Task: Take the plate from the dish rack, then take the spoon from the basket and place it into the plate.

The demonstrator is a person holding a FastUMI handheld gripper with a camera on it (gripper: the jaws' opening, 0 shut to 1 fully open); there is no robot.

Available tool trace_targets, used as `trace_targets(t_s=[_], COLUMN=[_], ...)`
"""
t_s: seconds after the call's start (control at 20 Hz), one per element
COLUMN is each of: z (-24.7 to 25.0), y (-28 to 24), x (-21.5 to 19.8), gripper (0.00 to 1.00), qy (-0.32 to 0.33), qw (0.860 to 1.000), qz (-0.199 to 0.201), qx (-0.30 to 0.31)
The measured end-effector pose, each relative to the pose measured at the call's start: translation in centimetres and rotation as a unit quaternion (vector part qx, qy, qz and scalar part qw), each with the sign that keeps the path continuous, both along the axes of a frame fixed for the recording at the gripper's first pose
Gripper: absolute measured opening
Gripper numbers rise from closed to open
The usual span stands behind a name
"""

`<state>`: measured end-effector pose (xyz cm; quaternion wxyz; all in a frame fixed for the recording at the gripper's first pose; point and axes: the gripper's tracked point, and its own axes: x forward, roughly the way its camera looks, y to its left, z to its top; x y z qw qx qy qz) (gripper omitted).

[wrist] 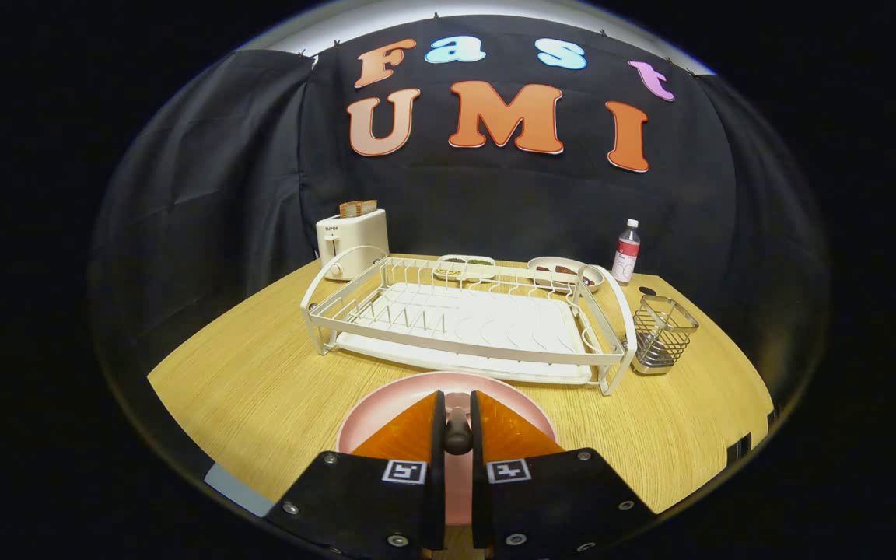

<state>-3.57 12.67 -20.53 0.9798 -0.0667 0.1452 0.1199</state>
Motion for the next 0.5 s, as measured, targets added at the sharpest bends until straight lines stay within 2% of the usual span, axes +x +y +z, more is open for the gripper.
trace_targets(t_s=[0.1,0.15,0.2,0.25,0.45,0.5], z=[0.4,0.7,0.9,1.3,3.1,3.6], y=[-0.7,-0.9,-1.0,-1.2,-2.5,-2.9], x=[0.1,0.2,0.4,0.5,1.0,1.2], gripper=[0.21,0.39,0.48,0.63,0.89,0.92], qy=[-0.004,-0.005,-0.006,-0.007,-0.02,-0.023], qw=[1.0,1.0,1.0,1.0,1.0,0.999], qz=[-0.009,-0.011,-0.013,-0.014,-0.023,-0.026], qx=[0.001,0.003,0.005,0.006,0.005,0.005])
